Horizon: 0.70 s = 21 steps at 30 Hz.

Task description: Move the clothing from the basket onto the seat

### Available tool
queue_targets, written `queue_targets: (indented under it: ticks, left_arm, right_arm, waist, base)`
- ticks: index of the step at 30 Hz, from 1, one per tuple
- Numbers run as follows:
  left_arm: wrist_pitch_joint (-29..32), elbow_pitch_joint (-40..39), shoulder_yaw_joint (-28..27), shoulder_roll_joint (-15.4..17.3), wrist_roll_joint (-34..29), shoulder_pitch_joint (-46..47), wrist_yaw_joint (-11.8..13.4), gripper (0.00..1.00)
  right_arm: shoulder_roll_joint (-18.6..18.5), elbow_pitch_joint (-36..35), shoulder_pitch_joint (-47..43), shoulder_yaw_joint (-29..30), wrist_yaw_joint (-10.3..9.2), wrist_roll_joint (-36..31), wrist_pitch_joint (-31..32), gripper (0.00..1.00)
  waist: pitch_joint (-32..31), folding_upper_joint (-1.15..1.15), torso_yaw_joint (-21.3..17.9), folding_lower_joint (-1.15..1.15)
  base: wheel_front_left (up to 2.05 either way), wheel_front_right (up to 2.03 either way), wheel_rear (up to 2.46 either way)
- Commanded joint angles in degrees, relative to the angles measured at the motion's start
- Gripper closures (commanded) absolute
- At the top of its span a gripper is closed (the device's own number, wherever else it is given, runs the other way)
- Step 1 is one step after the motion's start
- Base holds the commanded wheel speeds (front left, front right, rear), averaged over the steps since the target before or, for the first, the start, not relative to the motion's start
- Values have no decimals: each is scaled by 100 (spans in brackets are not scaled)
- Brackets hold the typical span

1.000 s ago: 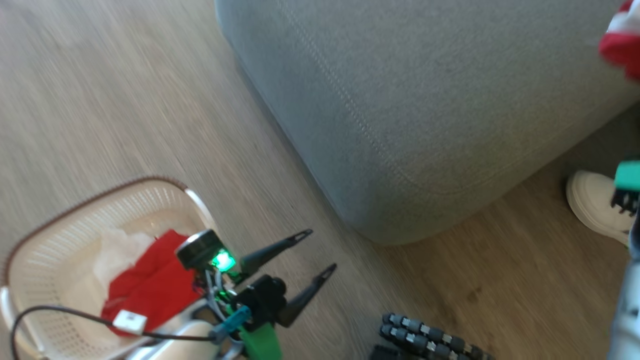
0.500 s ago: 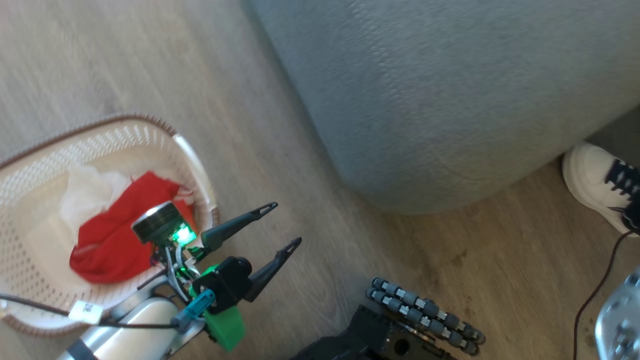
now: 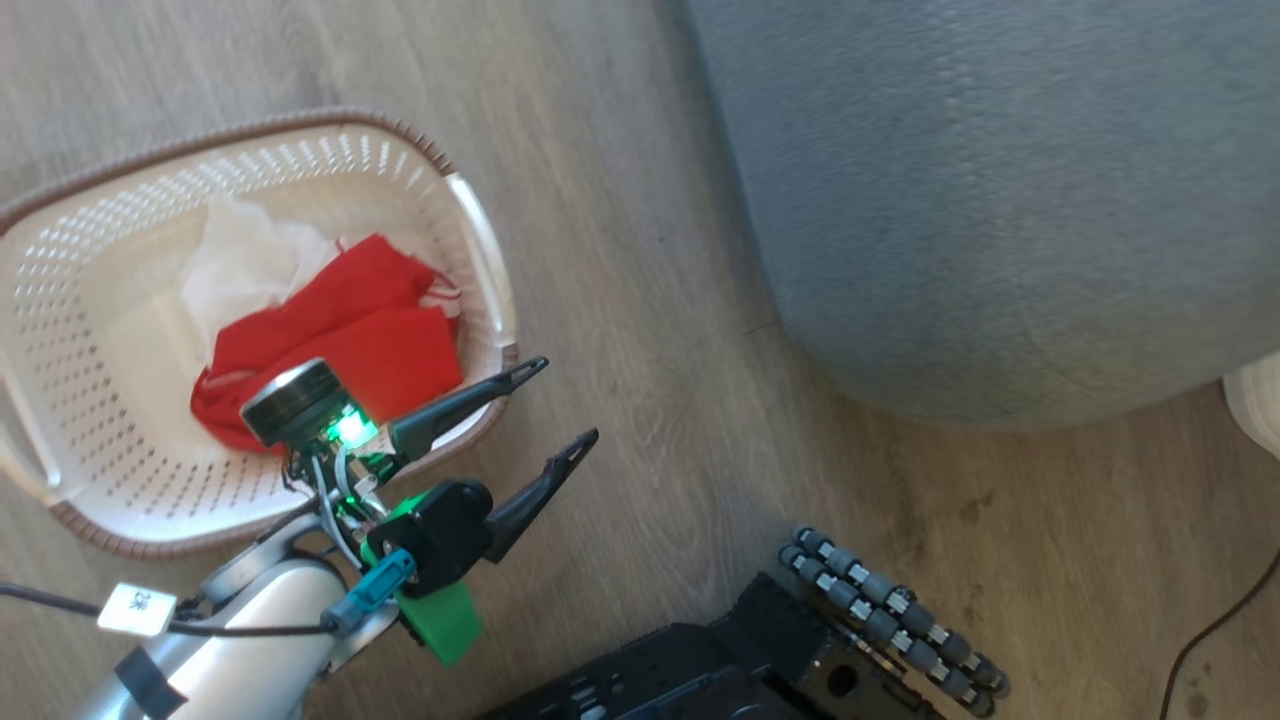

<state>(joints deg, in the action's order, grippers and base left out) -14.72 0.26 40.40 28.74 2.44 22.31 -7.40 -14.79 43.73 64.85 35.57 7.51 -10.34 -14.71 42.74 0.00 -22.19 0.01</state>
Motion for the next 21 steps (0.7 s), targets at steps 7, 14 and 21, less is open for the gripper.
queue_targets:
  ticks: [7,14,21]
  left_arm:
    - [-28,-220,-248,-34,-81,66,26,0]
    - [-28,-249,-324,-56,-96,56,48,0]
    - [-28,-259,-403,-73,-106,49,57,0]
  right_arm:
    - [-389,1177,559,273,-2,-562,108,100]
    - [-380,1942,703,508,-2,-1038,402,100]
    - [-402,2288,647,732,-2,-1257,445,100]
  waist:
    - [243,0,255,-1]
    - [290,0,312,-1]
    - [289,0,284,-1]
  base:
    - [0,0,0]
    - [0,0,0]
    - [0,0,0]
